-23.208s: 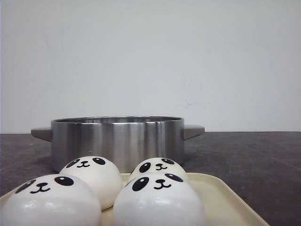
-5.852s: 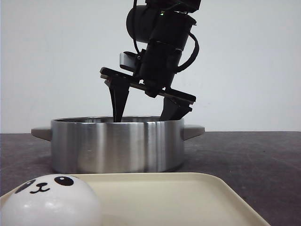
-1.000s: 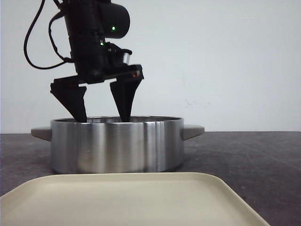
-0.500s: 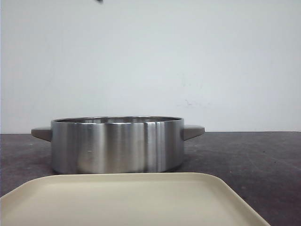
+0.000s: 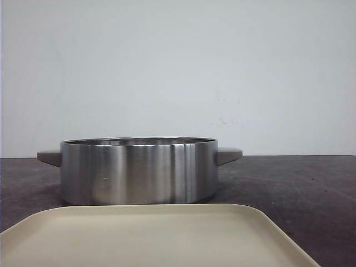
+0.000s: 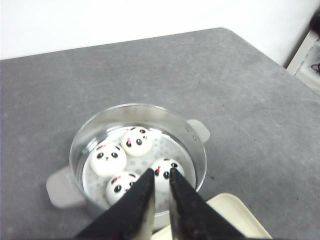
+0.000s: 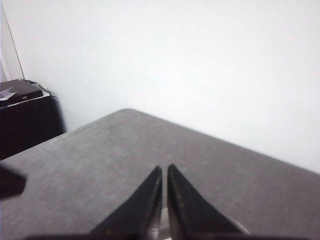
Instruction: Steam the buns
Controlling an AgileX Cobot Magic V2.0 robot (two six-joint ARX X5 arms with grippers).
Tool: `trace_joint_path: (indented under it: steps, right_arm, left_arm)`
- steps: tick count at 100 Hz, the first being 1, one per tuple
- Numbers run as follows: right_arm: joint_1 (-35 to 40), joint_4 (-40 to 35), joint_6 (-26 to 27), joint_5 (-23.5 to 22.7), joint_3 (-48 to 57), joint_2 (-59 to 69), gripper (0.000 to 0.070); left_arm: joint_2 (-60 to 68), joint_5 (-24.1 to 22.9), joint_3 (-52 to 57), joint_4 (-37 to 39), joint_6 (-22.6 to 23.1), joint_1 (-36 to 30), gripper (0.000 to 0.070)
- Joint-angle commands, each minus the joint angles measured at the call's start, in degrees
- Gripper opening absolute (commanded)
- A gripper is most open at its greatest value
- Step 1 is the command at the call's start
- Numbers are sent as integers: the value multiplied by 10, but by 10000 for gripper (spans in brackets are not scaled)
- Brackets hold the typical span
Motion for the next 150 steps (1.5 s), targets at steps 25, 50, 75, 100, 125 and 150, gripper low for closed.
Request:
trace_joint_path:
  steps: [25, 50, 75, 100, 125, 150]
  right_arm:
    - [7, 18, -18, 0, 2, 3, 12]
    - [7, 17, -18, 0, 2, 3, 12]
    - [7, 17, -18, 0, 2, 3, 12]
    - [-9, -13, -2, 32, 2, -11, 26]
    - [-129, -151, -7, -15, -55, -115, 25]
    - [-320, -74, -21, -95, -257, -311, 25]
  left_arm:
    - [-32, -2, -20, -6, -9, -4, 0]
    - [-32, -2, -20, -1, -9, -4, 0]
    - [-32, -2, -20, -1, -9, -4, 0]
    - [-32, -2, -20, -1, -9, -4, 0]
    - [-34, -2, -20, -1, -9, -4, 0]
    - [-34, -2, -20, -1, -9, -4, 0]
